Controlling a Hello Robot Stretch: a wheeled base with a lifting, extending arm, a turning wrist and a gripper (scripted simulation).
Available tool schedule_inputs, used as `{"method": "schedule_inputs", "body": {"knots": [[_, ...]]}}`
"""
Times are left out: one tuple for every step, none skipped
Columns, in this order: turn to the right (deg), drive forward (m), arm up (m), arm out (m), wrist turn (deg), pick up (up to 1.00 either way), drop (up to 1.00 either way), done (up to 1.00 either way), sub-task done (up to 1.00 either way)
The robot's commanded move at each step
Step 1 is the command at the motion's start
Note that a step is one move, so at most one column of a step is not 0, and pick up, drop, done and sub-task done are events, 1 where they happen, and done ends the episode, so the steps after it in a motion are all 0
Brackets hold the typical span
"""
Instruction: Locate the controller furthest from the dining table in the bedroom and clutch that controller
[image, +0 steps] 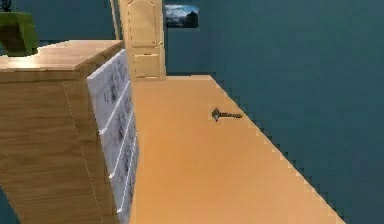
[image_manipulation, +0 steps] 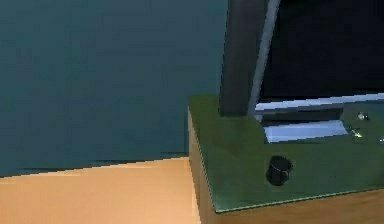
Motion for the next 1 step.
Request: {"method": "schedule_inputs", "body": {"knots": [[0.0,0.20,0.00,0.00,0.0,0.00,0.00,0.00,0.00]]}}
